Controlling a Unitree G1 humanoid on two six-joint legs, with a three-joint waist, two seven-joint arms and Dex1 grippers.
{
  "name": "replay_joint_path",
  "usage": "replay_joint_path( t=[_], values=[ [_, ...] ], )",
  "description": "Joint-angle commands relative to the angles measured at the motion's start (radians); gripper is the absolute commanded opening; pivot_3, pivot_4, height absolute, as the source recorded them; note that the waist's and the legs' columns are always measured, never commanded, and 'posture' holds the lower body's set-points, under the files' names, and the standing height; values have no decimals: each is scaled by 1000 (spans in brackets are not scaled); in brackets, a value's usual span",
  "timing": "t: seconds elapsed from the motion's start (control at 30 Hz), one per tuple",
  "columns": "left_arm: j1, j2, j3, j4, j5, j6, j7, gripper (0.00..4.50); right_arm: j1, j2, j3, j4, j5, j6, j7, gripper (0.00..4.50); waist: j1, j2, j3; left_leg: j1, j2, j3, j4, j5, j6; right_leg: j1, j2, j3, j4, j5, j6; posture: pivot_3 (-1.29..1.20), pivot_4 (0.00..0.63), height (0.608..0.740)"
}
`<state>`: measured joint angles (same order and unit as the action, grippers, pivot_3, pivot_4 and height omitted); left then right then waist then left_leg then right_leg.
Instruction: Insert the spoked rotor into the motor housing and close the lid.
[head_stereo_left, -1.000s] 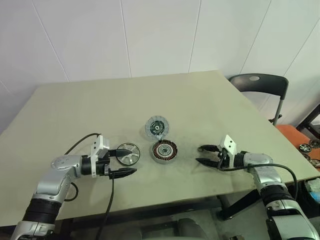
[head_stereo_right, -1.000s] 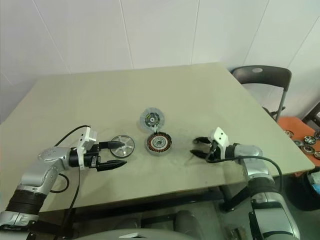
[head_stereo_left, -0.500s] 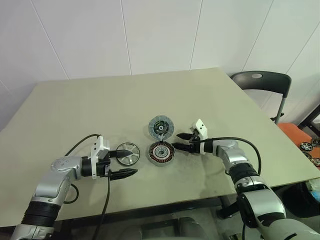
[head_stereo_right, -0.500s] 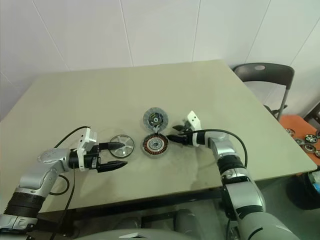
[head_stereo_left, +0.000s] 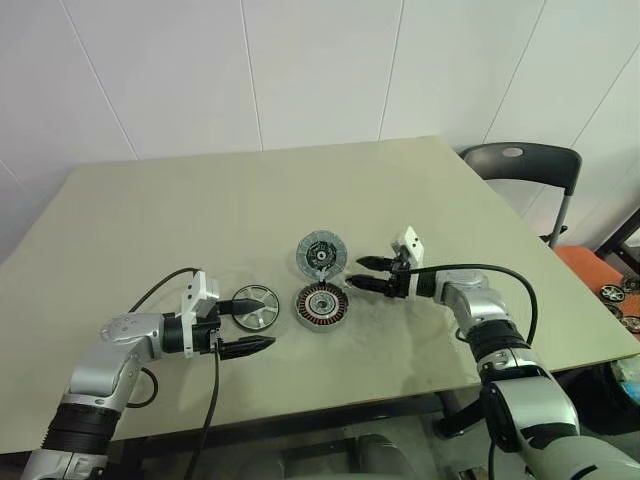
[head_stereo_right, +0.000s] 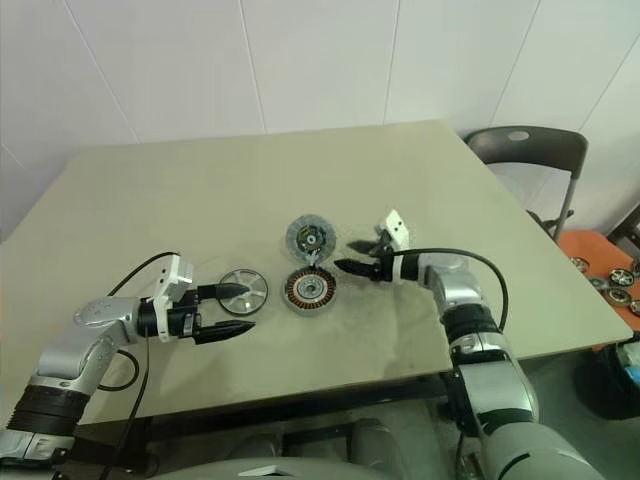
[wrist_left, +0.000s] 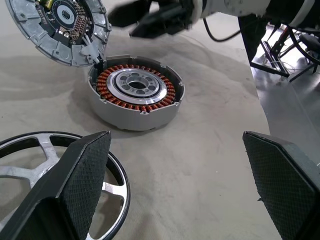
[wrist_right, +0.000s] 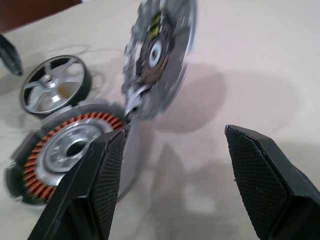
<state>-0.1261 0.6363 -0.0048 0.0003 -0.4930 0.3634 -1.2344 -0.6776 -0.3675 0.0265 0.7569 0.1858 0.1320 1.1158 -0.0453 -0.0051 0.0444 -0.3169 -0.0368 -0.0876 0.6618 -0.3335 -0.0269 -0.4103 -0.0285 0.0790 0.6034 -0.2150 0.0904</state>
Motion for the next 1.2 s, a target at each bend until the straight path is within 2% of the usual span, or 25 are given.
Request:
replay_joint_path(
  t=[0.03, 0.3, 0.47, 0.9, 1.2],
  values=[
    [-4, 1, 25, -36, -24, 0, 6, 4489, -47, -41, -18, 26, -20, -69, -20, 3335, 1, 0, 0, 0, 0, 0, 0, 0, 0, 0, 0, 0, 0, 0, 0, 0, 0, 740],
    [-1, -9, 23, -43, -25, 3, 15, 4489, -60, -123, 26, 226, -142, -246, -87, 3335, 0, 0, 0, 0, -1, 1, 0, 0, 0, 1, 0, -1, -2, 0, 0, 0, 0, 740],
    [-6, -13, 20, -40, -25, 4, 16, 4489, -75, -104, 16, 276, -150, -287, -97, 3335, -8, 0, 0, 0, -1, 2, 0, 0, 0, 1, 0, 1, -2, 0, -1, 0, 0, 740],
    [-4, -20, 21, -39, -22, 0, 20, 4489, -110, -62, -1, 310, -152, -299, -175, 3335, -24, 0, 0, 1, 0, 0, 0, 0, 0, 2, 0, 1, -2, 0, 0, 0, 0, 740],
    [1, -22, 22, -43, -25, 1, 21, 4489, -112, -26, -33, 371, -123, -181, -164, 3335, -24, 0, 0, 1, 0, 0, 0, 0, 0, 2, 0, 1, -1, 0, -1, 0, 0, 740]
  ],
)
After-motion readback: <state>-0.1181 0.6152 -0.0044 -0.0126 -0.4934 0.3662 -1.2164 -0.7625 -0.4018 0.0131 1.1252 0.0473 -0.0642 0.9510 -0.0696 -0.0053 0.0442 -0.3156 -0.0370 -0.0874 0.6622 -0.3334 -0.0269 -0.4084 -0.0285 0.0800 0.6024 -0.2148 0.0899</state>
